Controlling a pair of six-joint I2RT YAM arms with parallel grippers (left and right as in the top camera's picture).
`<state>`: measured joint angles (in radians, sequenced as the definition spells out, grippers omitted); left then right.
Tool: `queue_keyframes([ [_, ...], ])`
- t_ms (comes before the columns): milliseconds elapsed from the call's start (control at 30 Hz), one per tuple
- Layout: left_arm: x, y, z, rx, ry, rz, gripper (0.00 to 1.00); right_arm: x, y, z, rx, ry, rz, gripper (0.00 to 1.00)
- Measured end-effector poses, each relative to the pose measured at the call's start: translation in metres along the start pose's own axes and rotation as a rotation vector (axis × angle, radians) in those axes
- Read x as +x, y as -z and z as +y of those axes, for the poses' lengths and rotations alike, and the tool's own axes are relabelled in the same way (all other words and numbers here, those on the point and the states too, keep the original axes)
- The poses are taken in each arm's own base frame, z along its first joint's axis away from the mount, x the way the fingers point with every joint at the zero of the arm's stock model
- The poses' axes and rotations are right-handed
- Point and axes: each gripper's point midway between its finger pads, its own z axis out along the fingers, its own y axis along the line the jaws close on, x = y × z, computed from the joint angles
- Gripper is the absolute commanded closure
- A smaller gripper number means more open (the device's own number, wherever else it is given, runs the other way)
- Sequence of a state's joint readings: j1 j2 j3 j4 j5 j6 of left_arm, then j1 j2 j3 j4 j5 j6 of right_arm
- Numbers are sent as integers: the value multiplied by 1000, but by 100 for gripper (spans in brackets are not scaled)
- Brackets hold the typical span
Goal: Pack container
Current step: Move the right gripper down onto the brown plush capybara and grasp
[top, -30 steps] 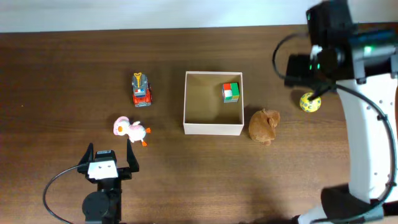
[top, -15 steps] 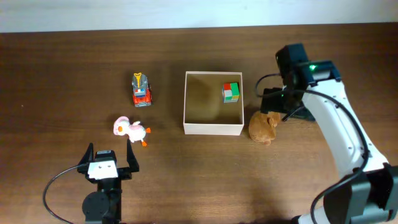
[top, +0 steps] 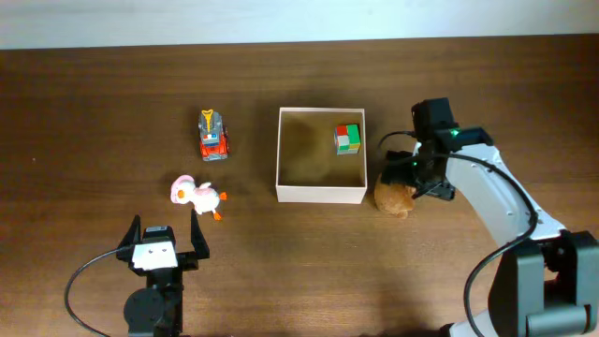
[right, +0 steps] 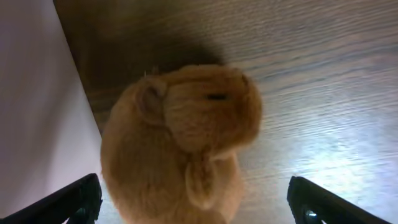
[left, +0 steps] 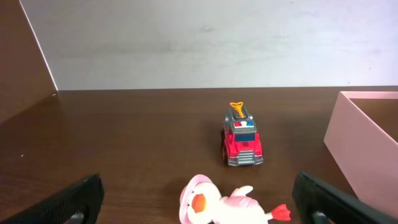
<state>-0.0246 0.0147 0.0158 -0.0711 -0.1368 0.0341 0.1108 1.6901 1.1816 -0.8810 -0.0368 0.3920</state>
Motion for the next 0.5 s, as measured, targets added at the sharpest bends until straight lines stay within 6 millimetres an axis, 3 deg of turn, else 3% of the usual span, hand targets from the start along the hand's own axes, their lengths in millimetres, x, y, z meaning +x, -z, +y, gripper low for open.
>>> queue_keyframes([
  [433, 0, 0, 0, 0, 0, 0, 1, 11, -26, 1, -39, 0, -3, 3],
  [500, 0, 0, 0, 0, 0, 0, 1, 13, -28, 0, -40, 2, 1, 11],
])
